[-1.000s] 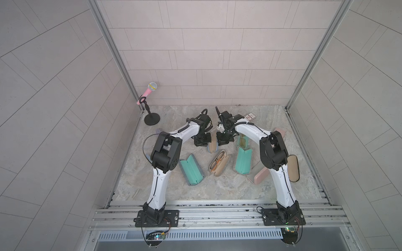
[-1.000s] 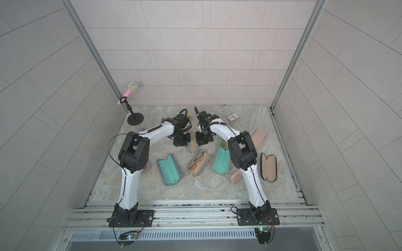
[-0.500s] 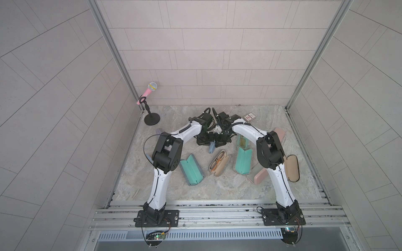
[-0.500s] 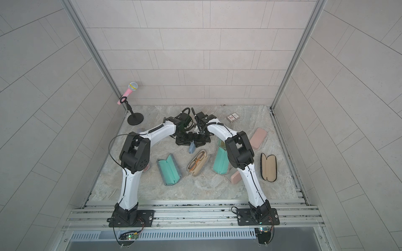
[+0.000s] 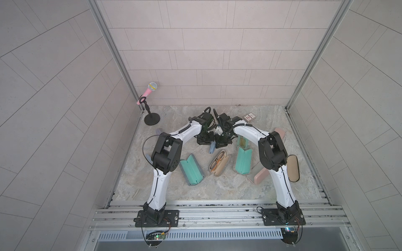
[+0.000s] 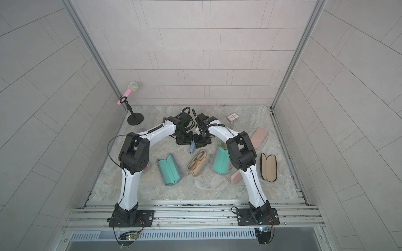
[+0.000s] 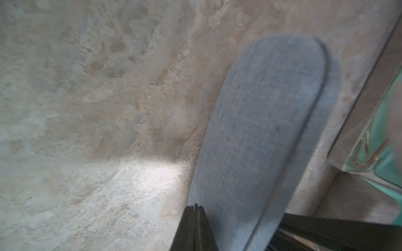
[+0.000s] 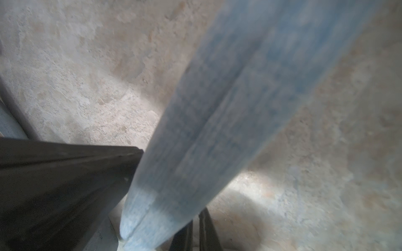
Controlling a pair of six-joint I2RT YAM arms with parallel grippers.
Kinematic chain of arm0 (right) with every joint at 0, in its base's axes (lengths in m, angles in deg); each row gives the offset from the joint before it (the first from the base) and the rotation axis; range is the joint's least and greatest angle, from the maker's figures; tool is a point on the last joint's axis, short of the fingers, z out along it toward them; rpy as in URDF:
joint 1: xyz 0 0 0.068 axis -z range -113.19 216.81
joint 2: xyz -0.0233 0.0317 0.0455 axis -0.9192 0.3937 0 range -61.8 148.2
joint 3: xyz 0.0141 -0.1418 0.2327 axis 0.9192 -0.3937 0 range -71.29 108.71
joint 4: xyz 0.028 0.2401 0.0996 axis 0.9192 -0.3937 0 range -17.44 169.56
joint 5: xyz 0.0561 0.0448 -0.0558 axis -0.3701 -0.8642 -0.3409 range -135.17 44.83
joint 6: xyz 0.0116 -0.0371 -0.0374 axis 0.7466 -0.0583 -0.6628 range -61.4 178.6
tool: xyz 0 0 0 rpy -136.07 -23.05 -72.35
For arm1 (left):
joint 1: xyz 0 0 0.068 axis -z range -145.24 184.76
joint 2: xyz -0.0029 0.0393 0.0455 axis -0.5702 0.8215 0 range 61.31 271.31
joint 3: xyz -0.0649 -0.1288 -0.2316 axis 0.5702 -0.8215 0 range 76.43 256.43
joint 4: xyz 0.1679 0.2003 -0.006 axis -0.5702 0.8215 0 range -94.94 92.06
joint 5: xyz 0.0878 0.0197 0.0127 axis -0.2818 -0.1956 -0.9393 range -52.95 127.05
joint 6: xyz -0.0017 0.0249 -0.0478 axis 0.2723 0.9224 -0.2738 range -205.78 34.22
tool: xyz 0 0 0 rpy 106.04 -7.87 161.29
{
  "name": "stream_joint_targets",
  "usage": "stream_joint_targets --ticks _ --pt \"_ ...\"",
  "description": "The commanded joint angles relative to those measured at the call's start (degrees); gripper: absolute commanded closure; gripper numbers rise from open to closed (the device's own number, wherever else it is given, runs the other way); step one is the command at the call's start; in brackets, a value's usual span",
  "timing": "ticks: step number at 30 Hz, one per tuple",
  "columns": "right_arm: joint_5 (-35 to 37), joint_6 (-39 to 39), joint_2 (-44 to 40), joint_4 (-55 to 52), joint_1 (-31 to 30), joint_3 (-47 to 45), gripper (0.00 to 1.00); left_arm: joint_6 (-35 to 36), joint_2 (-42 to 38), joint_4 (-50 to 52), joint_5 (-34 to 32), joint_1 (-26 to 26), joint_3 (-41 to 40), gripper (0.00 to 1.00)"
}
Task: Close the glasses case
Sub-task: Close the glasses case at the center of the board, then pick up the glasses case at the center of the board.
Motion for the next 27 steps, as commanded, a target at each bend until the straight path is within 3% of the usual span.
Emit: stream_joint_targets --ticks 1,9,15,22,27 --pt "2.0 1.6 -6.4 3.0 0.1 -2.6 0.85 0.4 -5.7 0.3 -1.1 0.5 0.4 0.89" --pt "6.5 3.3 -17.0 4.8 1.2 -9.6 0.82 0.7 -10.9 1.3 -2.8 0.4 -1.0 0.73" --pt "12.0 5.3 -27.4 5.4 1.7 -17.5 0.74 1.6 -11.8 1.2 -1.9 1.0 -2.3 0.50" --pt "14.4 6.8 -38.3 5.5 1.7 -26.8 0.61 4.0 -7.8 2.5 -2.8 3.7 0.1 0.21" --pt "14.8 7.2 -42.7 5.7 1.6 -32.8 0.59 5.5 -2.0 5.4 -3.7 5.5 4.7 0.16"
